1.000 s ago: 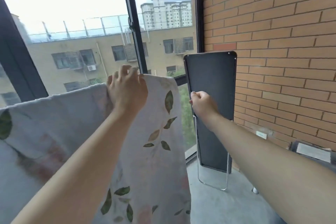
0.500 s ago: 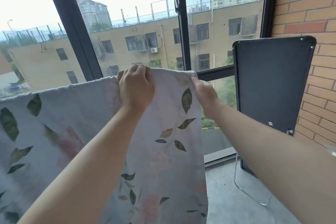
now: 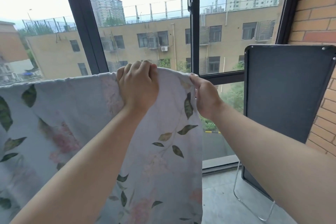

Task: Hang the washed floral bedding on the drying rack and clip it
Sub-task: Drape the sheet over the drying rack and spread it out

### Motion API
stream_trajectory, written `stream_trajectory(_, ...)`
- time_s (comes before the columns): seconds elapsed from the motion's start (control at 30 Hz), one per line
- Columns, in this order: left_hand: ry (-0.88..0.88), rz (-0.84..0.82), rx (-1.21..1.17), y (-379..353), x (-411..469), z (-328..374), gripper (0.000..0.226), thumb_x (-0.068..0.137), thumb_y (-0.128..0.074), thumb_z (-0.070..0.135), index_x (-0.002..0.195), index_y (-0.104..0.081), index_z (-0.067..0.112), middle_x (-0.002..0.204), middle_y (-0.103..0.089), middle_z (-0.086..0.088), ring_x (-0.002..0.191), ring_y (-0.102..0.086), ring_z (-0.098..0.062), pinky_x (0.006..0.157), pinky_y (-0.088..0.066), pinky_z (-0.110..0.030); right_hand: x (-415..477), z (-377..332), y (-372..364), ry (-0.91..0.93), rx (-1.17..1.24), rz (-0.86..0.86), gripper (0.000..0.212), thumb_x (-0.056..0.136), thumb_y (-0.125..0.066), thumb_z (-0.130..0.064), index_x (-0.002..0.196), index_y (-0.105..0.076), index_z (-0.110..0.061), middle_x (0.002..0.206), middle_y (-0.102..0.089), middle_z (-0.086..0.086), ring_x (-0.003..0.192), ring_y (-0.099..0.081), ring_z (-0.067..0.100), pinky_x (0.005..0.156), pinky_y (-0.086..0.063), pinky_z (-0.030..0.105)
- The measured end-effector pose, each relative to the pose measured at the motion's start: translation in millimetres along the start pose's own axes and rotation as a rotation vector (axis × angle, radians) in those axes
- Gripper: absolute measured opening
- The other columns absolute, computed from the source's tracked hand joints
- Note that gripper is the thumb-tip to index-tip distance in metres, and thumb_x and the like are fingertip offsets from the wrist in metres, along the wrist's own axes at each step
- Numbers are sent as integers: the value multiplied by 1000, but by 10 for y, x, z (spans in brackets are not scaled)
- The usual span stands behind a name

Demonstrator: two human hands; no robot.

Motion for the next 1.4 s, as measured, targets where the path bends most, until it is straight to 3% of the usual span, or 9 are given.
stream_trajectory(0.3, 143, -131, 10, -53, 153, 134, 31, 100, -45, 31, 86, -70, 21, 92, -71, 5, 95, -59, -20, 85, -28, -32, 32, -475, 232, 128, -94, 59, 20, 95, -66, -25, 108, -74, -13, 106, -74, 11, 102, -71, 29, 80, -58, 36)
stream_trajectory(0.4, 140, -159, 30, -145, 228, 358, 32, 101, -43, 33, 90, -72, 22, 95, -72, 4, 96, -60, -22, 90, -34, -37, -17, -680, 363, 147, -60, 42, 10, 97, -64, -24, 95, -72, -21, 90, -75, 6, 86, -72, 26, 78, -59, 38)
stream_trajectory(0.67, 126, -183, -33, -519, 438, 1169, 32, 103, -44, 34, 86, -66, 19, 94, -70, 0, 86, -59, -22, 90, -38, -38, -142, -1186, 1105, 212, -65, 172, 10, 97, -64, -29, 97, -72, -22, 83, -77, 0, 76, -74, 19, 70, -61, 35)
stream_trajectory(0.8, 101, -193, -85, -767, 406, 1500, 30, 103, -44, 33, 83, -61, 21, 91, -68, 2, 81, -56, -20, 89, -39, -38, -197, -1296, 1575, 211, -146, 265, 29, 91, -68, -40, 111, -74, -21, 104, -76, 9, 95, -73, 27, 80, -60, 37)
stream_trajectory(0.87, 65, -218, -103, -899, 345, 1654, 29, 104, -44, 33, 87, -64, 20, 94, -69, 3, 85, -58, -21, 88, -37, -37, -209, -1258, 1780, 189, -155, 304, 33, 88, -67, -41, 110, -75, -18, 106, -76, 11, 100, -72, 30, 88, -58, 41)
stream_trajectory(1.0, -31, -296, -53, -1190, 228, 1886, 32, 104, -43, 34, 90, -66, 18, 91, -72, -2, 89, -62, -26, 83, -33, -34, -293, -1083, 2123, 119, -124, 376, 22, 97, -59, -30, 105, -73, -16, 95, -75, 2, 84, -69, 20, 71, -52, 32)
stream_trajectory(1.1, -26, -355, -13, -1337, 153, 1848, 32, 104, -41, 33, 92, -66, 17, 92, -72, -6, 91, -62, -28, 84, -34, -35, -313, -933, 2290, 71, -142, 407, 20, 98, -55, -25, 98, -72, -17, 90, -70, -4, 87, -63, 15, 82, -46, 33)
stream_trajectory(1.23, -50, -404, 48, -1405, 47, 1791, 34, 105, -38, 34, 95, -65, 15, 92, -70, -4, 91, -62, -28, 90, -36, -39, -307, -738, 2343, 2, -114, 420, 19, 92, -50, -16, 76, -60, -16, 87, -68, 1, 82, -62, 22, 79, -47, 39)
stream_trajectory(1.4, -111, -501, 45, -1459, -152, 1799, 33, 104, -39, 42, 102, -63, 20, 91, -71, -1, 93, -62, -25, 92, -35, -40, -246, -410, 2226, -109, -114, 344, 18, 84, -42, -4, 79, -58, -11, 93, -64, 11, 79, -58, 29, 72, -48, 39)
Point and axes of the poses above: each hand's wrist, its own x-axis towards the middle knuckle, its own y-axis out of the back of the hand, z = x × y, the point moved 10 cm from there along x, towards the middle knuckle
